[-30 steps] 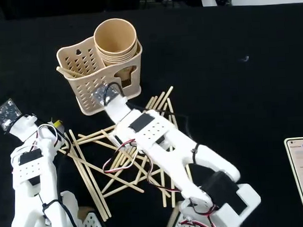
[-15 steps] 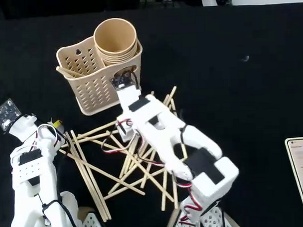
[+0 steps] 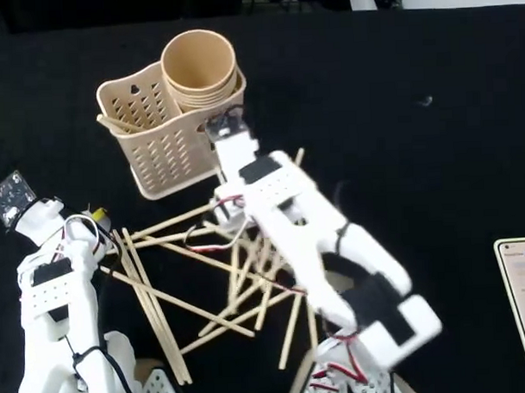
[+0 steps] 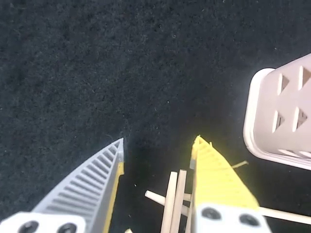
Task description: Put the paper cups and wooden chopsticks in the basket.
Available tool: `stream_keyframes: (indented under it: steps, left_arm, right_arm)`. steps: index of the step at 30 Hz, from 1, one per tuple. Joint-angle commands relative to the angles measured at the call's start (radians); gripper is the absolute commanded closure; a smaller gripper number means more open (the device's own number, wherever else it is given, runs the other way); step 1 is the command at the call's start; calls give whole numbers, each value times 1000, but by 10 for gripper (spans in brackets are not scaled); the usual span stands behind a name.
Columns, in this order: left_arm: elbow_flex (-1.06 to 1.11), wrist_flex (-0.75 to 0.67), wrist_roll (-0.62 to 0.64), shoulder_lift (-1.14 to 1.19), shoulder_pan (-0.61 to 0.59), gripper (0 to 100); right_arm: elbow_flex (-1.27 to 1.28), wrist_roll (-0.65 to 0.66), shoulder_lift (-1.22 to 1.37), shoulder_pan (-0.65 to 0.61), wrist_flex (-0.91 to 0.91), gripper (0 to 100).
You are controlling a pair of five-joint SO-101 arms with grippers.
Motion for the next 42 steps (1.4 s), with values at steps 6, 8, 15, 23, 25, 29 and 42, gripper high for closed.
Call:
stream_keyframes:
  steps: [6, 8, 15, 23, 25, 29, 42]
  left_arm:
    - [-16, -12, 6, -18, -10, 773]
    - [-16, -12, 6, -18, -10, 773]
    - [-16, -12, 5, -18, -10, 773]
    - [-15, -12, 5, -18, -10, 773]
    - [-15, -12, 5, -18, -10, 773]
    - [-15, -12, 5, -18, -10, 773]
    - [-15, -17, 5, -18, -2, 773]
  right_arm:
    - [31, 32, -176, 44, 55, 988]
    - [85, 41, -171, 72, 34, 988]
    - [262, 319, -174, 158, -28, 987]
    - [271, 503, -174, 161, -20, 843]
    - [271, 523, -174, 163, -20, 794]
    - [271, 606, -176, 164, 20, 823]
    - [355, 571, -455, 236, 132, 711]
